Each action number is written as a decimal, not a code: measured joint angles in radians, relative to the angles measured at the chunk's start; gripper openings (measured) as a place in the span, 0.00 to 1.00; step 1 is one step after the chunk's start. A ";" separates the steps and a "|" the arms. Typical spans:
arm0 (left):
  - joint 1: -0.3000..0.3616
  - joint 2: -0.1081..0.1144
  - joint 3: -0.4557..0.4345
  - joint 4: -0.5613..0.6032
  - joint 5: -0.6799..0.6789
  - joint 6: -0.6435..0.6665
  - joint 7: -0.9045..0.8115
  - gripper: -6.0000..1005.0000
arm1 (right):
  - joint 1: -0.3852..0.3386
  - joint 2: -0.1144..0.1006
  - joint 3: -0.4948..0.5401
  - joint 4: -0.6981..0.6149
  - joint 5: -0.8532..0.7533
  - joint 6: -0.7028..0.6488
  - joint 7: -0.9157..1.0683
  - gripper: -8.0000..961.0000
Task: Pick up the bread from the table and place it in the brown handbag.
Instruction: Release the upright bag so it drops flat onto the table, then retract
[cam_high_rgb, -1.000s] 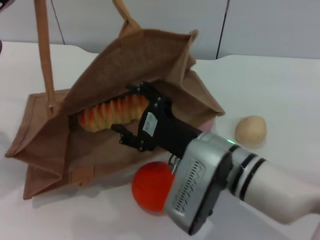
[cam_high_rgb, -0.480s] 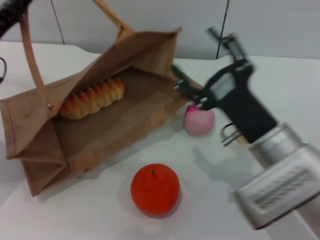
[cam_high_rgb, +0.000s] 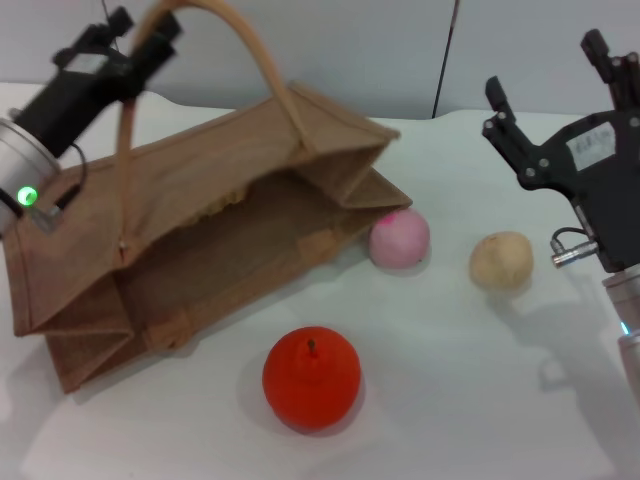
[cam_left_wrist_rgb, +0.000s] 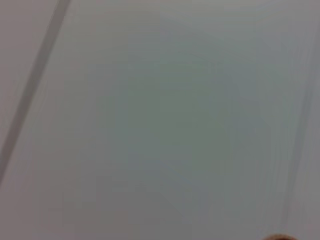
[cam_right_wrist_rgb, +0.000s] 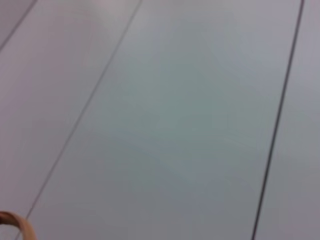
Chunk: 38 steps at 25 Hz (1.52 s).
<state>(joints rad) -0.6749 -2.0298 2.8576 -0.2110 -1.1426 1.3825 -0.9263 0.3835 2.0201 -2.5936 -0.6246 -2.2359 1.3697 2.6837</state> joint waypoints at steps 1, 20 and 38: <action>-0.001 0.000 0.001 0.021 0.024 0.010 0.046 0.52 | 0.000 0.000 0.000 0.008 0.003 0.001 0.007 0.94; -0.043 -0.004 0.002 0.106 0.427 0.138 0.277 0.83 | 0.002 0.000 0.002 0.038 0.037 -0.010 0.031 0.94; 0.071 0.018 -0.030 -0.092 0.328 0.517 0.087 0.84 | -0.003 0.000 0.009 0.070 0.082 0.021 0.031 0.94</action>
<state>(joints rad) -0.6035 -2.0115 2.8275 -0.3035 -0.8149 1.8994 -0.8394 0.3801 2.0201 -2.5847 -0.5545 -2.1542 1.3906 2.7152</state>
